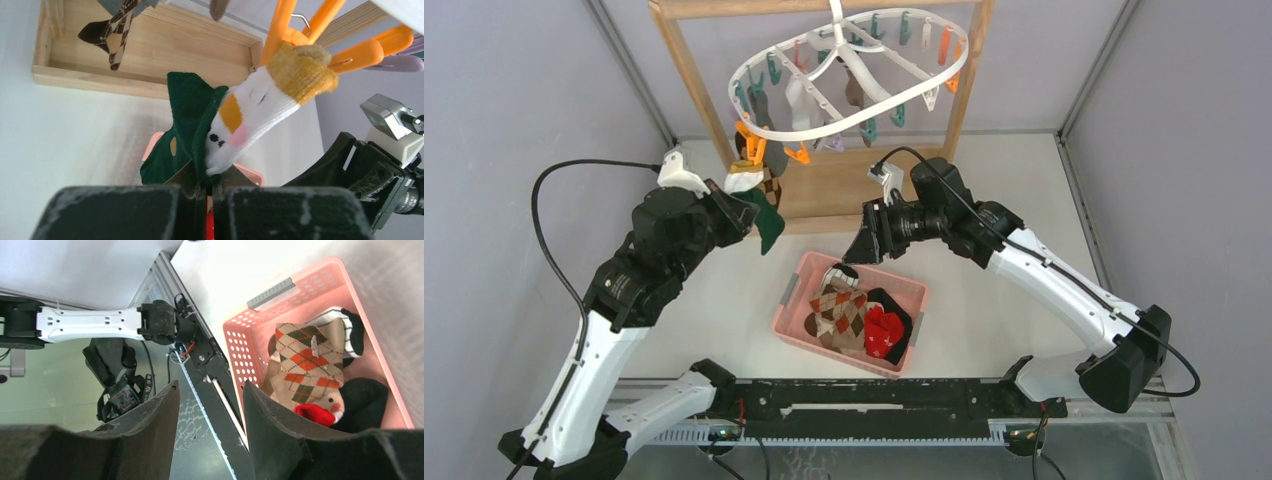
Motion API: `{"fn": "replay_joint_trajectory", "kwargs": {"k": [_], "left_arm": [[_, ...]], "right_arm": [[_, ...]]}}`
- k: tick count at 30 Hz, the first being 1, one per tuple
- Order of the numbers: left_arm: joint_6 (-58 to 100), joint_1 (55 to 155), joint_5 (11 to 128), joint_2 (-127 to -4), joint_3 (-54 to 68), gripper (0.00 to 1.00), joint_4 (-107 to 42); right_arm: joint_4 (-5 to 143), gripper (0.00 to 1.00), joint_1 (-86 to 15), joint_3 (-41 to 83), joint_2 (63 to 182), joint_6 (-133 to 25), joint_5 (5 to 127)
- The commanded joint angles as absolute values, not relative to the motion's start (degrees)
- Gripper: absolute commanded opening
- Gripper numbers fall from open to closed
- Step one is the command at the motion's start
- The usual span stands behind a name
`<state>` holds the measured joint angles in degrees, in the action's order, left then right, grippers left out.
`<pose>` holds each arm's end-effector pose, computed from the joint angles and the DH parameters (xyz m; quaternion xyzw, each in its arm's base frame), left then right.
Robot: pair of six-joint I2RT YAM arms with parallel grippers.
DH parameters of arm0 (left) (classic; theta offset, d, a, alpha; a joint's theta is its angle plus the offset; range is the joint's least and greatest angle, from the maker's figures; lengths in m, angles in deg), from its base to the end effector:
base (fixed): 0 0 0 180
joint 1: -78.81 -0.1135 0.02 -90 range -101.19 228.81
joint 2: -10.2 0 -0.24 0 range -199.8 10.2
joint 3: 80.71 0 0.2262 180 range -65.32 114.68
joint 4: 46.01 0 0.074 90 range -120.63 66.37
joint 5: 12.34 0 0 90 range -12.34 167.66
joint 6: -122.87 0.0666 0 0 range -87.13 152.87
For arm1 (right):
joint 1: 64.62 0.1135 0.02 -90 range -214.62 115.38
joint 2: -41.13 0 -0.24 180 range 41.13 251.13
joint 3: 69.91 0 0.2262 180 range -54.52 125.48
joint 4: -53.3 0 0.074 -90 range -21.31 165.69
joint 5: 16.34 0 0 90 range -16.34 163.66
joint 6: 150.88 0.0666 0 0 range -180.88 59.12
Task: Remove the socks clipped to the hanger
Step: Remove the sock from the hanger.
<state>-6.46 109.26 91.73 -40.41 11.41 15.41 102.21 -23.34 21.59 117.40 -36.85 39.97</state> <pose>0.1525 -0.0709 0.4017 -0.1330 0.8047 -0.2437 0.5248 0.1928 0.2184 0.3343 -0.2618 0.8138 0.4588 0.2424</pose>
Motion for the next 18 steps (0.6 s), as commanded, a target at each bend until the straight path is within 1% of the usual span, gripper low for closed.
{"fn": "replay_joint_trajectory", "kwargs": {"k": [1,9,18], "left_arm": [[-9.81,109.97,88.96,-40.54,12.67,0.00,13.37],[-13.79,111.46,85.27,-42.95,13.35,0.00,9.81],[-17.76,115.29,83.37,-47.31,15.63,0.00,6.02]], "right_arm": [[96.17,0.57,-23.46,22.89,116.13,-34.03,37.81],[93.30,0.57,-23.41,24.86,117.03,-32.93,37.57],[96.82,0.60,-23.13,27.14,117.25,-37.44,44.50]]}}
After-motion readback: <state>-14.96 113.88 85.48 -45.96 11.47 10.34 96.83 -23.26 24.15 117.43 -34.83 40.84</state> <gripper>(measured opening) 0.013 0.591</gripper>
